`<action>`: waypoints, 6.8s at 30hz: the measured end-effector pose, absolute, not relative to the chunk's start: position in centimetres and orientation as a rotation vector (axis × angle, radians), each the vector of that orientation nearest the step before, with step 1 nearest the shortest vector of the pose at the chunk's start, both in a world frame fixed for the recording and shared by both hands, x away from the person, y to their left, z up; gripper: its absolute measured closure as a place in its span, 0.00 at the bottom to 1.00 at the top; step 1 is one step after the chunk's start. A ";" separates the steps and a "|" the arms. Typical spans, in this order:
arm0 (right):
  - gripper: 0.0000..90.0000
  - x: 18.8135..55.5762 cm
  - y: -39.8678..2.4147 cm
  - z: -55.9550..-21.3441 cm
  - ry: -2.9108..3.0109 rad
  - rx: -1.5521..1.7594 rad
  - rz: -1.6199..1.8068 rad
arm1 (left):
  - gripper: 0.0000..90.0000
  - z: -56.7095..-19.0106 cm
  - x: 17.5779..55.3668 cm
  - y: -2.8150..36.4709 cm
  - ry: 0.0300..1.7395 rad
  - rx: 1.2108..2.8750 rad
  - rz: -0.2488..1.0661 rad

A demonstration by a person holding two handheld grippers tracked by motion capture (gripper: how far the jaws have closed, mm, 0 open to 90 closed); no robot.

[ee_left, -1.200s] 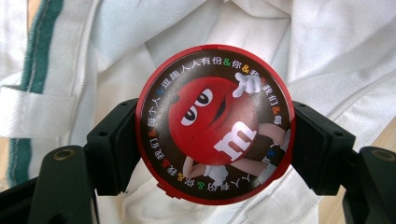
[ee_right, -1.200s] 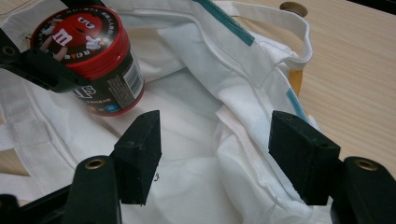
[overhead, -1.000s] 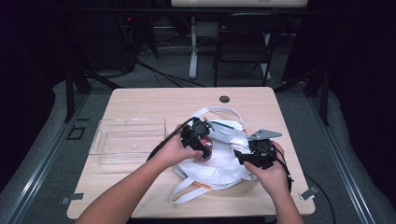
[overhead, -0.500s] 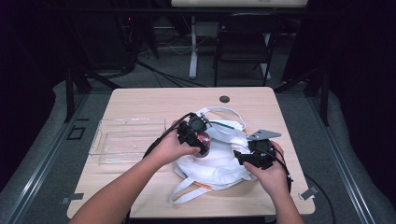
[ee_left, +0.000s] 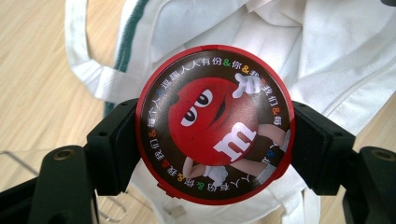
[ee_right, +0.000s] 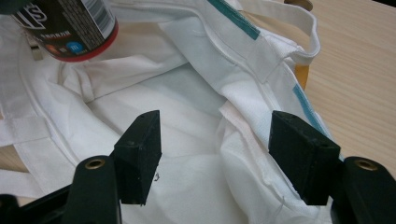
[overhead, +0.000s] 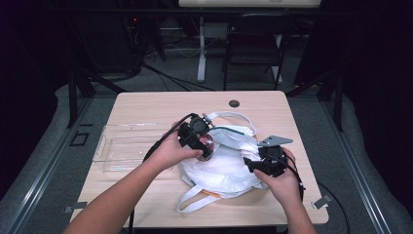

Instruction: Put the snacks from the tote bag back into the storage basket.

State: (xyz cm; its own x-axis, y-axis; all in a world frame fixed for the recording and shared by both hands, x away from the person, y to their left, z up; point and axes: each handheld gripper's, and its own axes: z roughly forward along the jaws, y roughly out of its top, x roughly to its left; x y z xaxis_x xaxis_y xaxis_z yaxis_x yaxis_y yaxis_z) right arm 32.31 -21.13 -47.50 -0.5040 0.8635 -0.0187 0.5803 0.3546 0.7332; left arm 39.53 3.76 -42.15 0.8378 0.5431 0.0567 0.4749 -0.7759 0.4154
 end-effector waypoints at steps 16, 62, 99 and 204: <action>0.38 32.3 -21.0 -47.5 2.219 1.263 0.951 | 0.29 -41.0 39.9 6.0 0.799 2.609 0.271; 0.38 32.4 -20.8 -47.8 2.238 1.255 0.936 | 0.29 -39.1 40.5 12.2 0.929 2.583 0.321; 0.38 32.5 -20.5 -48.0 2.241 1.260 0.932 | 0.29 -39.3 41.3 16.7 0.996 2.574 0.326; 0.38 32.6 -20.2 -48.1 2.258 1.240 0.914 | 0.29 -49.1 43.5 17.5 1.037 2.670 0.149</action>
State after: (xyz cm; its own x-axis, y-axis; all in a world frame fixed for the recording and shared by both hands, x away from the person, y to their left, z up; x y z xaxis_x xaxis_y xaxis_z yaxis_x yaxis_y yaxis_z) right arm 32.56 -20.20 -48.06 -0.5231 0.8514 -0.0372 0.5856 0.3909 0.7101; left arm 43.47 17.47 -49.09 0.7383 0.6745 -0.0026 0.6464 -0.7065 0.2883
